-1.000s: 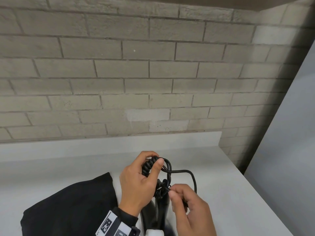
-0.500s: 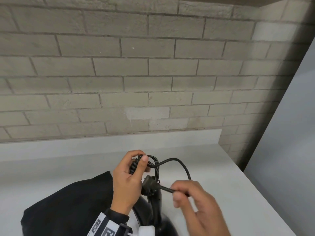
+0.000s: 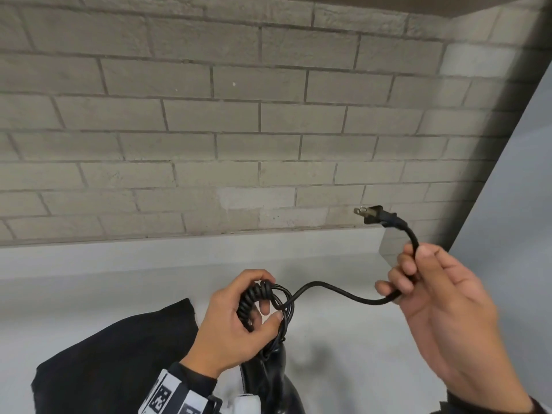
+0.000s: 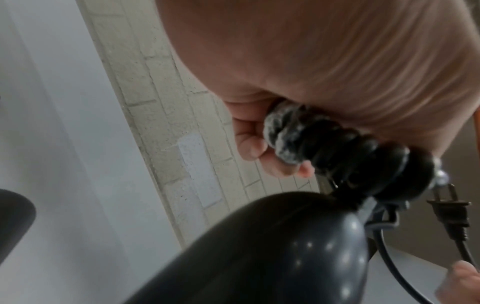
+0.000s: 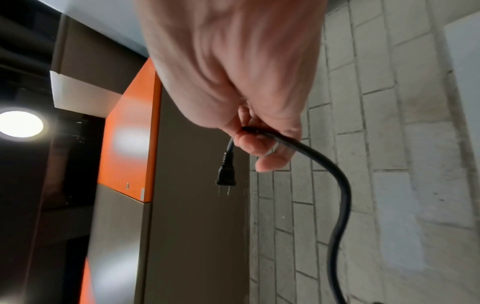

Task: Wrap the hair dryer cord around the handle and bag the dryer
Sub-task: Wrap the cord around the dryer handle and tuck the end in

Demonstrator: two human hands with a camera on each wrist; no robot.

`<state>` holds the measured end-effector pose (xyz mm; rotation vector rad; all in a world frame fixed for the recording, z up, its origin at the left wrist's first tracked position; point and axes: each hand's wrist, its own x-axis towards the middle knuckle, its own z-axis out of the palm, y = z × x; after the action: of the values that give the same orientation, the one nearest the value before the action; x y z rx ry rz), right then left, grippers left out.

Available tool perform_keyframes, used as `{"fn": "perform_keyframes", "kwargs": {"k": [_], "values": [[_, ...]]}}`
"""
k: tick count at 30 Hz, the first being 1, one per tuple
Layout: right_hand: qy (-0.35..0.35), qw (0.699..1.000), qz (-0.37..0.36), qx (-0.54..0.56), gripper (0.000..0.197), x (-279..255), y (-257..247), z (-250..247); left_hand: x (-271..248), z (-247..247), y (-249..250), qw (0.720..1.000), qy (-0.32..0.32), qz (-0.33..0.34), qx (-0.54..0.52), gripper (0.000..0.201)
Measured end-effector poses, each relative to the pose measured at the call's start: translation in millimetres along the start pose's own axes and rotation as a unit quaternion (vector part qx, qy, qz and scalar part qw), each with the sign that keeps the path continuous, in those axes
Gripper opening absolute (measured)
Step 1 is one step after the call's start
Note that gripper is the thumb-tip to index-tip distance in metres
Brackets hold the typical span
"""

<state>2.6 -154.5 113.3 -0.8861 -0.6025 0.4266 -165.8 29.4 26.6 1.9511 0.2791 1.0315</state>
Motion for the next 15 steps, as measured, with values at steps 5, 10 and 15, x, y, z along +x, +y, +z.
{"fn": "perform_keyframes", "kwargs": {"k": [5,10,15], "values": [[0.001,0.987,-0.019,-0.162,0.018,19.2,-8.4,2.0,0.8,4.3,2.5,0.999,-0.021,0.024,0.035,0.036],[0.001,0.944,-0.036,-0.328,0.018,41.2,1.1,-2.0,-0.6,4.8,4.8,0.998,-0.027,0.042,0.041,0.031],[0.023,0.950,0.017,-0.310,0.020,61.2,15.7,-18.7,-5.1,-1.0,4.4,0.999,-0.026,0.029,0.029,0.024]]}}
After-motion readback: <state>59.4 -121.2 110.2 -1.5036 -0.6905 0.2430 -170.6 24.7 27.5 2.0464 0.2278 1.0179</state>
